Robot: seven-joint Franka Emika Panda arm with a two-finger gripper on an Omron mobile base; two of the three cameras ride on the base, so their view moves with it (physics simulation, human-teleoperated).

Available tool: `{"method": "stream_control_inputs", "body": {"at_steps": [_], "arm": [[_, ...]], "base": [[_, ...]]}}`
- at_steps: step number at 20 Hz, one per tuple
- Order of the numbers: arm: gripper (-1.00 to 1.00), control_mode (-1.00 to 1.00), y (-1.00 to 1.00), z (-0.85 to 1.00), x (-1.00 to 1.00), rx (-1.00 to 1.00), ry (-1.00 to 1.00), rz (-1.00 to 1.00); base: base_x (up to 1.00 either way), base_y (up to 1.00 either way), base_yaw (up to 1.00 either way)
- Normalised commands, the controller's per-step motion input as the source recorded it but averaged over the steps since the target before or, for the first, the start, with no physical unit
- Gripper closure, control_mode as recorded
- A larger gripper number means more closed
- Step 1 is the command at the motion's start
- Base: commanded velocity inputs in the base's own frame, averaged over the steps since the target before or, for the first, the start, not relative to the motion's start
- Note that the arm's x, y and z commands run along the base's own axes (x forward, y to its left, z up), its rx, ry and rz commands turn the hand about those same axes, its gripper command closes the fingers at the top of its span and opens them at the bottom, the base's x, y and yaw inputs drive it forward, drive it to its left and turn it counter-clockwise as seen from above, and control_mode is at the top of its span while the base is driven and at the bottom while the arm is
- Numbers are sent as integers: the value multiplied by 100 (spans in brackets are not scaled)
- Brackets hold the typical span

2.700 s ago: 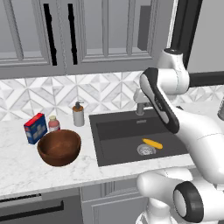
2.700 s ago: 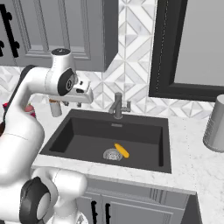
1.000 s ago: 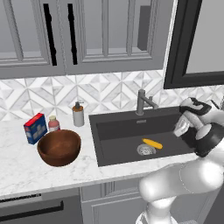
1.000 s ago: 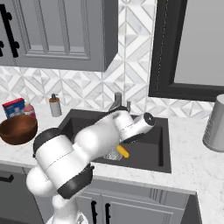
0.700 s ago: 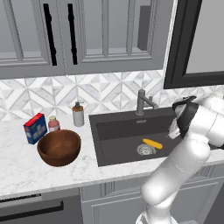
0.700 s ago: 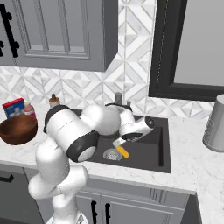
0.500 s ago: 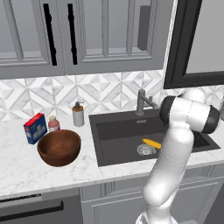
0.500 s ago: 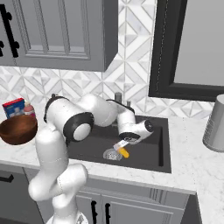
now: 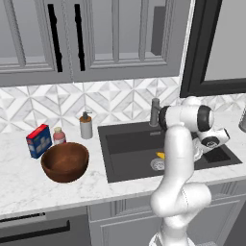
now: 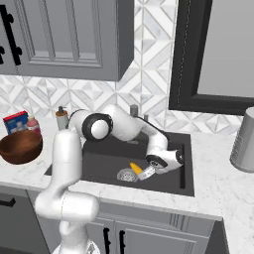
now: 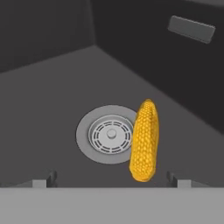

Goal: Pick the corn from the sink and place it in the bowl. Then pick the bowl and place it in the microwave. Then close the microwave door and press the start button.

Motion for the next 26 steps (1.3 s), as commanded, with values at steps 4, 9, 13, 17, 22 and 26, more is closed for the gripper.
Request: {"method": "stream_control_inputs", "body": {"at_steps": [4, 9, 13, 17, 22, 26], "arm": [[-100, -100, -12, -18, 37, 1, 3, 1], [-100, -100, 20, -48, 41, 0, 4, 6], [-100, -100, 33, -64, 43, -4, 6, 0], [-100, -100, 0, -38, 39, 0, 1, 0], [-100, -100, 18, -20, 10, -2, 0, 1], [-100, -100, 30, -32, 31, -5, 0, 1]], "base": [[0, 0, 0], [0, 0, 0], [0, 0, 0], [0, 0, 0], [0, 0, 0], [0, 0, 0]]}}
